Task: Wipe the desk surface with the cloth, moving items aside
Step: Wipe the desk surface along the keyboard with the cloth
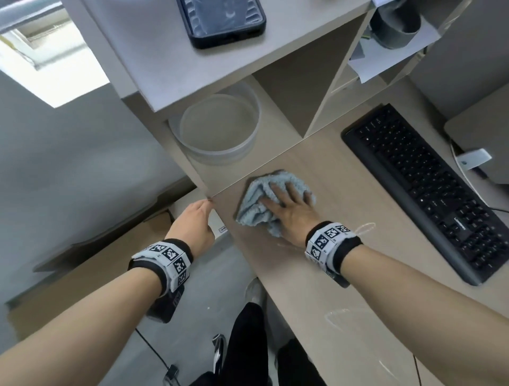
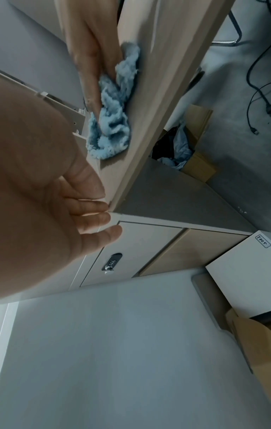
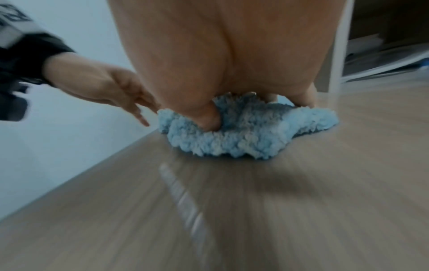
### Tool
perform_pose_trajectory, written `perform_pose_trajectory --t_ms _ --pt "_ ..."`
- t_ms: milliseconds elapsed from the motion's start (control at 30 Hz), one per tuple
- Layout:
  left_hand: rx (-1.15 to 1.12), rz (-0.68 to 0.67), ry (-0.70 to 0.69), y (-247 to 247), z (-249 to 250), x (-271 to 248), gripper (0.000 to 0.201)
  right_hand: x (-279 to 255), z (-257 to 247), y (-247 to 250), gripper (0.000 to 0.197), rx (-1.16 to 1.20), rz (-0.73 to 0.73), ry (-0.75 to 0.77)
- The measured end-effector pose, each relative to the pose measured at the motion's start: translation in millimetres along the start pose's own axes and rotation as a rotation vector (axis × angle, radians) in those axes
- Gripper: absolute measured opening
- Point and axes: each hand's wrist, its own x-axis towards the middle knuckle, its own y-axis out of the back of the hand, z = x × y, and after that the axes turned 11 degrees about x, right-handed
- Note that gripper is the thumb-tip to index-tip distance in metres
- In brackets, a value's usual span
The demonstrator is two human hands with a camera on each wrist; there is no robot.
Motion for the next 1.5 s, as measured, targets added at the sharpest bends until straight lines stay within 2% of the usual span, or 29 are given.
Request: perform_pose_trajectory --t_ms 133,233,333,400,467,567,667,767,833,933,1000,1067,1233,1333,1433,1500 --pt "-0.024 -0.044 0.024 6.6 -3.7 -2.2 0.057 24.5 -32.5 4.4 0.070 0.023 0.048 -0.080" --pt "-0.024 -0.074 0.066 8.8 -3.3 -1.0 0.051 36.2 -64.9 -11.6 0.072 -0.034 0.030 0.018" --pt "-0.020 -0.064 0.092 7.0 5.5 -0.6 0.043 29.0 -74.4 -25.8 0.069 -0.096 0.002 0.099" --pt "-0.040 -0.050 0.084 2.4 8.7 0.4 0.040 15.9 -62.1 -28.2 0.068 -0.102 -0.048 0.144" --pt "-0.007 -0.035 0.081 -5.0 11.0 2.2 0.045 -2.4 -34.6 -33.5 0.066 -0.062 -0.014 0.160" --pt "0.049 -0.023 0.102 -11.9 17.7 1.4 0.055 -29.4 17.0 -36.9 0.070 0.005 0.111 0.035" --pt "0.087 -0.002 0.114 -14.3 26.0 0.7 0.054 -38.1 51.3 -27.8 0.072 0.030 0.164 -0.098" --pt "0.067 0.063 0.098 -15.6 32.9 2.2 0.049 -33.8 38.9 -22.9 0.071 0.063 0.192 -0.138" --pt "0.038 0.098 0.068 -15.7 37.9 2.9 0.043 -32.3 17.4 -31.3 0.071 0.054 0.170 -0.090" --pt "0.039 0.063 0.035 -21.6 54.6 2.6 0.046 -51.3 7.9 -54.0 0.075 -0.002 0.101 0.042" --pt "0.071 0.029 0.023 -28.0 62.2 1.8 0.050 -68.8 19.6 -66.7 0.076 -0.028 0.091 0.074" --pt "0.093 0.009 0.026 -33.7 67.1 0.8 0.053 -88.0 43.4 -72.5 0.077 -0.013 0.123 0.016" --pt "0.128 -0.013 0.057 -36.1 73.2 0.0 0.054 -124.4 120.5 -65.2 0.074 0.114 0.259 -0.323" --pt "0.134 -0.031 0.078 -37.5 77.5 -1.8 0.057 -117.5 126.6 -52.7 0.073 0.170 0.273 -0.425" --pt "0.139 -0.040 0.114 -37.5 84.1 -2.2 0.060 -100.6 91.2 -46.9 0.078 0.168 0.225 -0.431" --pt "0.146 -0.059 0.145 -35.0 90.6 -0.4 0.061 -97.7 66.9 -57.3 0.083 0.124 0.176 -0.297"
